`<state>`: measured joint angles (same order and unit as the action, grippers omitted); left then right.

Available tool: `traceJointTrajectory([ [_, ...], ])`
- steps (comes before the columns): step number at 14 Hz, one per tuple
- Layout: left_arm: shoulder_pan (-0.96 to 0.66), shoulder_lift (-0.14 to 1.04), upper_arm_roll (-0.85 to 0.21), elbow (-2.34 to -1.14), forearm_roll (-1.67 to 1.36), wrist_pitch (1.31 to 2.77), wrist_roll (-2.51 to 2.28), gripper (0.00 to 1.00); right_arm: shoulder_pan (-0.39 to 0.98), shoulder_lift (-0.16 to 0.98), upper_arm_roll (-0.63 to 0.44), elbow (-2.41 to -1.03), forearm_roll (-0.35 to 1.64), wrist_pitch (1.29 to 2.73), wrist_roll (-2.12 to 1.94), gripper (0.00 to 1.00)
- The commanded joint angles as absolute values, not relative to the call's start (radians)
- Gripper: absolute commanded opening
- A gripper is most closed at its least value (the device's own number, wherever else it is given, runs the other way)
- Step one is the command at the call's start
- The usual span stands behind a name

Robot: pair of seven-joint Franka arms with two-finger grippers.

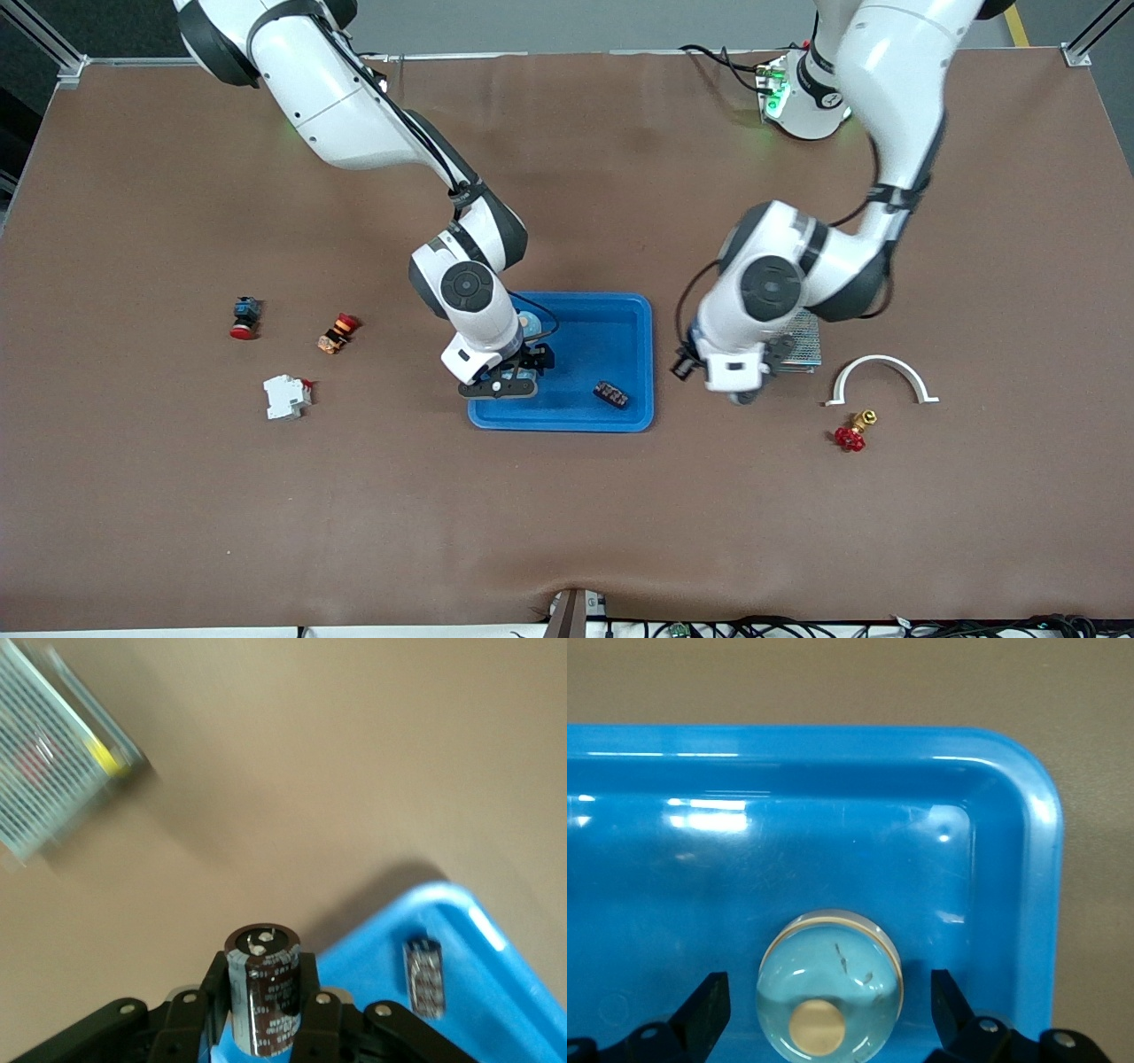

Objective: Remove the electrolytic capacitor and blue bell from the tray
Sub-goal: 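Carry the capacitor to the white arc while the right gripper carries the bell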

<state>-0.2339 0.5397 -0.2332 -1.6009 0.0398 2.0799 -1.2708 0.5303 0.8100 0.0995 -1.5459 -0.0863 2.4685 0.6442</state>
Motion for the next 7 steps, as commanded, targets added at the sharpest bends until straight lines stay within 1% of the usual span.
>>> traceJointTrajectory([
  [1, -0.131, 0.479, -0.245, -1.644, 0.052, 2.030, -1.117, 0.00, 0.541, 0.828, 0.092, -1.520, -0.120, 2.474, 0.649, 1.00],
  [3, -0.066, 0.476, -0.245, -1.644, 0.052, 1.987, -1.001, 0.00, 0.542, 0.828, 0.091, -1.522, -0.121, 2.474, 0.649, 1.00],
  [4, -0.031, 0.476, -0.244, -1.646, 0.052, 1.976, -0.945, 0.00, 0.541, 0.828, 0.091, -1.522, -0.126, 2.474, 0.649, 0.87],
  [6, 0.027, 0.471, -0.241, -1.666, 0.054, 1.971, -0.815, 0.00, 0.541, 0.828, 0.091, -1.522, -0.130, 2.474, 0.650, 0.65],
  [7, 0.061, 0.471, -0.239, -1.672, 0.055, 1.971, -0.755, 0.00, 0.541, 0.828, 0.092, -1.522, -0.130, 2.474, 0.649, 0.57],
])
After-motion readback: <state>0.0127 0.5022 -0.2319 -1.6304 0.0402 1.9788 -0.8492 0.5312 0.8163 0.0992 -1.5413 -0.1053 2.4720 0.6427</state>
